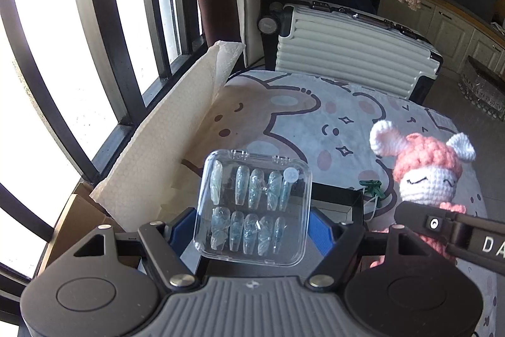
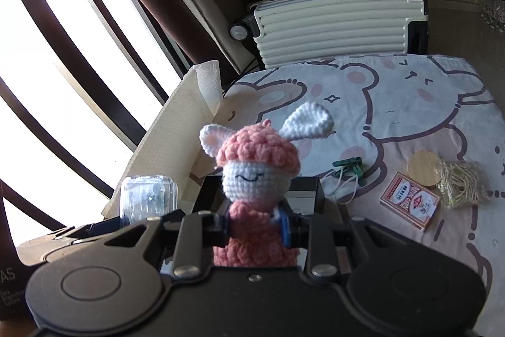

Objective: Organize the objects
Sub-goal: 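Carry the nail case and bunny up toward the black box with both grippers, then lower the bunny into the black box with the right gripper while the left lowers the nail case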

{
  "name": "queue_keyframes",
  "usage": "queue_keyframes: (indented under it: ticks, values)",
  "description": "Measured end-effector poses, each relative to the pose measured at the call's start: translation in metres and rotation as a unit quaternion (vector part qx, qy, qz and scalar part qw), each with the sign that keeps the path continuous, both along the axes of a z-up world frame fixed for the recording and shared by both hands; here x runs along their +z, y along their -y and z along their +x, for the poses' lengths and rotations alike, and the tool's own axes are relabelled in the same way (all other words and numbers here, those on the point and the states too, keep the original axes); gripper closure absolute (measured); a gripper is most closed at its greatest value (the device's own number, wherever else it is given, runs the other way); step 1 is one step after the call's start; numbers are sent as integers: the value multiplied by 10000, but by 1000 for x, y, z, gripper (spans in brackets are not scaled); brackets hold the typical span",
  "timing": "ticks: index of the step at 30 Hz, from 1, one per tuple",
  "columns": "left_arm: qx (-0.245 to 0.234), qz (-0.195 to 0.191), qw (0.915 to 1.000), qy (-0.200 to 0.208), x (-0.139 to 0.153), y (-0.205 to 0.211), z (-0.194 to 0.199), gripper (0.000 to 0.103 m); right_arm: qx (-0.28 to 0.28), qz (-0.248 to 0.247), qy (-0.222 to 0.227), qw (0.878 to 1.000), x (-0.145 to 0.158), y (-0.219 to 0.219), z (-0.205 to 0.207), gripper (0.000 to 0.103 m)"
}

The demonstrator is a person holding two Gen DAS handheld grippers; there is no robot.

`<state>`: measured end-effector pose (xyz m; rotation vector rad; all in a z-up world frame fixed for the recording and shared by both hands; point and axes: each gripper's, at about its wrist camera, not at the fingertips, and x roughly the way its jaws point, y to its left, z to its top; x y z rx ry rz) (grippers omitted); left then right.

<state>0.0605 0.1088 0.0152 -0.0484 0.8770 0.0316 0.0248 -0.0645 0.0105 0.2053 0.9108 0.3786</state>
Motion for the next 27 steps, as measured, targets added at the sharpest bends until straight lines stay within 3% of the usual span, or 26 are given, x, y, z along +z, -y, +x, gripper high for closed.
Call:
queue_keyframes:
  ticks: [12,21,27]
  values:
    - [-125,-139,9996,-194,-11,-5,16,28,-188,304,-475,9982,-28,2,15,73]
    - [-132,-105,9991,-399,-29,-18,29,28,-158,-31,-423,9990,-57,-19,40,73]
    - [-80,-134,9984,-539,-41,-27,42,28,-21,-457,-698,9965,-88,-38,60,73]
